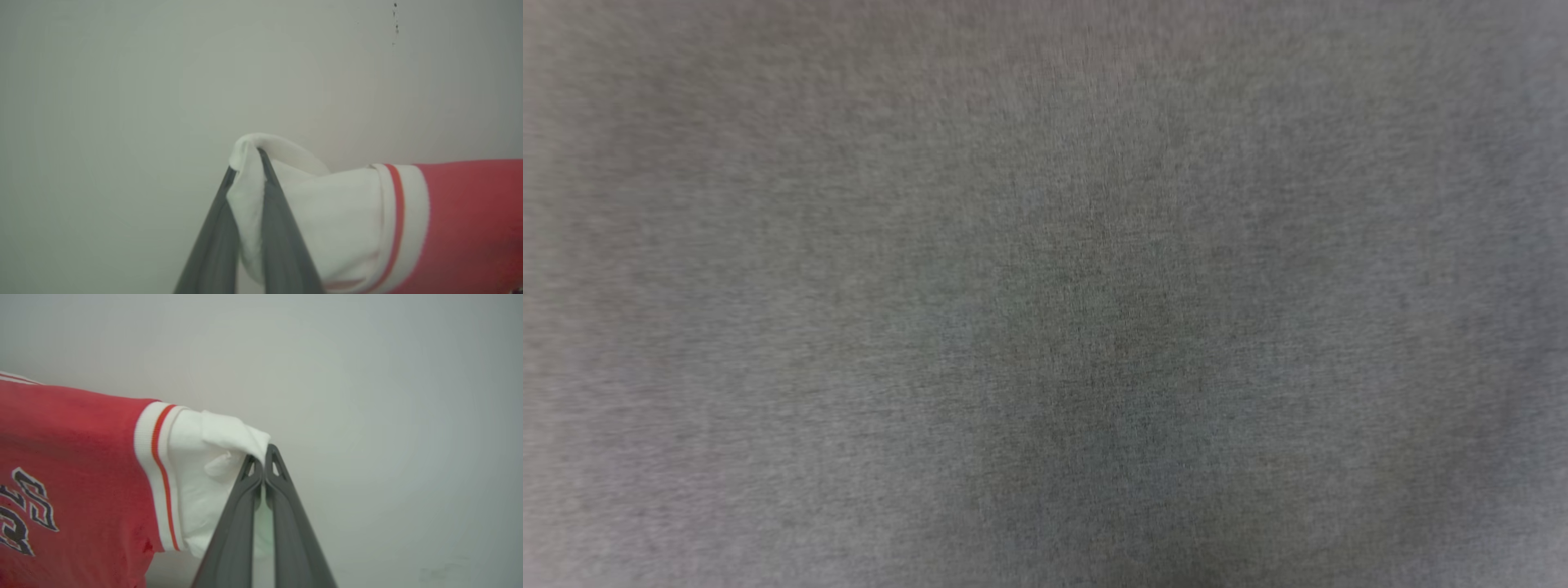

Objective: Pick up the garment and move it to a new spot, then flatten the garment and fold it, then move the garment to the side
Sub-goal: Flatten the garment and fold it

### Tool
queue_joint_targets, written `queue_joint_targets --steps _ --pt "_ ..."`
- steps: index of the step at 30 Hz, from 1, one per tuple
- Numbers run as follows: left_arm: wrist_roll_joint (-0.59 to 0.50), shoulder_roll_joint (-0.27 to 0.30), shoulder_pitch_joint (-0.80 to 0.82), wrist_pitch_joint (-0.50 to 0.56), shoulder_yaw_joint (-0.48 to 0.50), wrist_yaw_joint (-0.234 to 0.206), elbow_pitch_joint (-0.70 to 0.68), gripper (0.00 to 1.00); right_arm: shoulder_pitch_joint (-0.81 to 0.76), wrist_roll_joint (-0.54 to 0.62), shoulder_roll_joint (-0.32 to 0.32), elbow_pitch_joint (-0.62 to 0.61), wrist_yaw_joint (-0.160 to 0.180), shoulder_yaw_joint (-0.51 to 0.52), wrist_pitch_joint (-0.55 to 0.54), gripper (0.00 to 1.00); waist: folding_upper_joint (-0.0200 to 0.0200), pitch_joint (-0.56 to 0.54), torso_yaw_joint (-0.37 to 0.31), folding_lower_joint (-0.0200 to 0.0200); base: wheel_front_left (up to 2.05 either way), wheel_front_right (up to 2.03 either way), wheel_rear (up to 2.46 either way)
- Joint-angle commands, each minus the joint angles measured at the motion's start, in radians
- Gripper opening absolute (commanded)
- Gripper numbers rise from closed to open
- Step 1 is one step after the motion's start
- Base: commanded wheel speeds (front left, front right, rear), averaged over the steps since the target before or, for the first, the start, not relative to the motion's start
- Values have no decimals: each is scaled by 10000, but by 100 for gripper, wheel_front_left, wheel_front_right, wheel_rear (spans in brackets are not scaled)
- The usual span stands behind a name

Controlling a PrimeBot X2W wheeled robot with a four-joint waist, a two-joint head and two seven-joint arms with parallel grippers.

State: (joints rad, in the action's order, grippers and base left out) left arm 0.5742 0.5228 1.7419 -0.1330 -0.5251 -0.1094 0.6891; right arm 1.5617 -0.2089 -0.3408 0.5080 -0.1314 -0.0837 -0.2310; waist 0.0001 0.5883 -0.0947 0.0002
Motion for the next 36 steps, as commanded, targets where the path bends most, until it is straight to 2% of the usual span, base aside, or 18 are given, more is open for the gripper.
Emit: queue_joint_targets --steps 1,11,17,20,23,28,32,36 --pt "-113 57 324 -171 18 52 49 0 298 -17 59 92 14 -37 243 0 -1 787 -164 -2 0 0 0" --pt "103 -96 501 -1092 288 475 516 0 837 -498 452 1160 13 -656 1003 0 -1 1921 -193 -2 0 0 0" --pt "138 -299 -44 -1318 503 844 567 0 751 -992 528 1657 13 -1266 1312 0 -1 2051 -62 -2 0 0 0" --pt "19 -398 -572 -1333 898 988 35 0 319 -1377 416 1669 14 -1612 1349 0 -1 1943 32 -2 0 0 0" --pt "-128 -461 -1594 -1328 1393 1101 -681 0 -299 -1764 204 1420 13 -1924 1324 0 -1 1659 154 -2 0 0 0" --pt "-260 -806 -4157 -1328 2474 1281 -2013 0 -2329 -2409 -305 737 13 -2130 1093 0 -1 659 436 -2 0 0 0" --pt "-346 -1094 -6533 -1321 3086 1498 -2972 0 -4256 -2928 -618 56 14 -1937 747 0 -1 -322 549 -2 0 0 0" --pt "-434 -1248 -8910 -1322 3425 1523 -3909 0 -6220 -3381 -724 -583 14 -1566 295 0 -1 -1207 534 -2 0 0 0"
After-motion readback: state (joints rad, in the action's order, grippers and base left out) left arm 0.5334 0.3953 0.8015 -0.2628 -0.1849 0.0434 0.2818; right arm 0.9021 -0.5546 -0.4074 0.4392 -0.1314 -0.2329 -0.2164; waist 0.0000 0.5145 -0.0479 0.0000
